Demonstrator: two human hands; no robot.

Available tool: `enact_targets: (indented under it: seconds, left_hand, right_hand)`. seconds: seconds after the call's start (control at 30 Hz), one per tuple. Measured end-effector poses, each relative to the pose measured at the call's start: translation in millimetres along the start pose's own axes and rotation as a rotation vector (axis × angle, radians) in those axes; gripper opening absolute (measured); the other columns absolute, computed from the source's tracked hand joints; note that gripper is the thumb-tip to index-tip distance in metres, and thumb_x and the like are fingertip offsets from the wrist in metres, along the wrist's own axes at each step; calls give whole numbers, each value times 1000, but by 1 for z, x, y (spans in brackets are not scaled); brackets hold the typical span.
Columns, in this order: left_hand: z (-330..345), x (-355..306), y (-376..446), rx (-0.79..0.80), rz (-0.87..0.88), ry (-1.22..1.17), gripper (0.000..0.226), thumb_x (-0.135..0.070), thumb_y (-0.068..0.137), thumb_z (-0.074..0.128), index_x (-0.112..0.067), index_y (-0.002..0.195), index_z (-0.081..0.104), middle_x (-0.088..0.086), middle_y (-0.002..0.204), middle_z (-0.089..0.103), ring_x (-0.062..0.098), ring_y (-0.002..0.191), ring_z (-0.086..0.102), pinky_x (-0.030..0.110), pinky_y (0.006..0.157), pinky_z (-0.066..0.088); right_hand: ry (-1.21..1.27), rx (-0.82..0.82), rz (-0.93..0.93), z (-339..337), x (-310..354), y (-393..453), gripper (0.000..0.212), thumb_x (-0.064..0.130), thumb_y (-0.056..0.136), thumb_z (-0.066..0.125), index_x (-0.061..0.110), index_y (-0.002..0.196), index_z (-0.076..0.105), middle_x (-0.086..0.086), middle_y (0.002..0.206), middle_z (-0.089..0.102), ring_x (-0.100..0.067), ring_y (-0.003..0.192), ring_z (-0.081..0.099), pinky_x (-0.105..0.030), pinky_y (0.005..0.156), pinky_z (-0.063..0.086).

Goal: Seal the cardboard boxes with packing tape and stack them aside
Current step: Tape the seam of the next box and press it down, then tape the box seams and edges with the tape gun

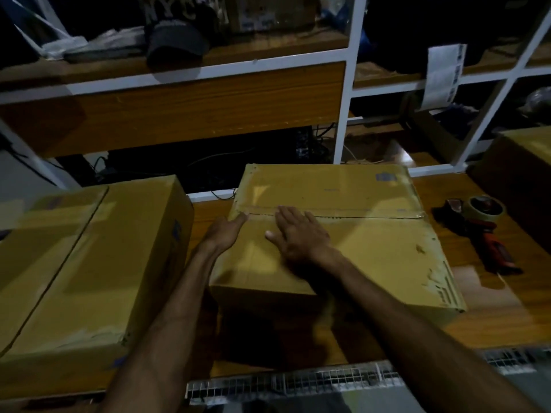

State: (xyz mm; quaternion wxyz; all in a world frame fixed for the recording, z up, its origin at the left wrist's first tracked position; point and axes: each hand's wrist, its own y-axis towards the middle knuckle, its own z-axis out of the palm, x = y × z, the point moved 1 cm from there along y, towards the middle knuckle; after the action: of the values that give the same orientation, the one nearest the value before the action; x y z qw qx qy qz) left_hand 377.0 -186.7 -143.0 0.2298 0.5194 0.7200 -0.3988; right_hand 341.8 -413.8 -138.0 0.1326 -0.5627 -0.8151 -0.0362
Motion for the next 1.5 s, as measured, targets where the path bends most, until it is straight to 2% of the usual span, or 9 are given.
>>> enact_targets:
  seconds: [0.3,0.53,0.7,0.83,0.9,1.0,1.1,1.3,1.5]
  left_hand:
    - [0,1,1,-7,46,-2,79,-92,74,49,-23,101,77,4,98,78,32,87,74,54,87,61]
    - [2,-10,-9,173,41,-210,47,-65,98,56,-25,119,73,6,109,79,30,102,74,46,95,57]
    - [0,-9,-8,244,5,-257,57,-71,93,57,-26,126,68,8,107,79,36,100,74,55,98,56]
    - [15,-14,-31,-268,155,397,62,-68,101,42,-13,120,62,8,101,67,30,87,64,44,80,51]
    - [43,-25,-62,-451,396,747,56,-56,103,32,-12,132,52,15,121,63,35,109,60,52,92,50]
    - [114,-59,-110,-199,442,837,82,-73,97,17,-24,162,23,12,168,27,36,154,24,64,123,19]
    - [200,-103,-149,38,551,801,99,-91,87,9,-33,166,2,2,175,-8,30,161,-12,65,123,-14]
    - [301,-165,-175,47,592,853,100,-87,91,25,-26,167,-2,7,175,-10,29,161,-12,69,122,-11]
    - [297,-156,-205,68,572,821,81,-57,103,36,-24,168,0,0,175,-10,19,161,-13,61,126,-7]
  right_hand:
    - [33,-300,704,-29,-147,-132,95,80,100,23,9,163,28,-12,174,24,-35,154,34,-54,120,38]
    - [1041,-355,631,-42,-187,-138,37,40,100,72,23,131,63,-4,123,75,-21,102,76,-33,77,59]
    - [1471,-39,534,-24,-218,-143,65,60,101,60,9,140,60,-19,107,71,-37,88,70,-43,78,60]
    - [1165,-40,556,-27,-223,-143,68,74,94,60,18,131,68,-9,114,77,-30,99,76,-47,91,61]
    - [936,-125,592,-39,-227,-138,62,72,92,64,23,130,66,0,114,76,-20,100,74,-39,85,60]
    - [790,-171,516,-67,-244,-117,63,57,94,71,25,146,54,0,126,69,-22,113,69,-43,95,58]
    - [695,-114,330,-98,-254,-84,51,29,103,68,17,150,50,0,129,62,-24,122,64,-33,88,53]
    - [185,-13,143,-124,-286,-9,13,33,106,61,21,105,61,-7,104,67,-29,96,67,-42,79,56]
    - [344,-263,20,-95,-308,0,34,37,103,52,17,77,58,-5,70,66,-20,66,66,-45,67,56]
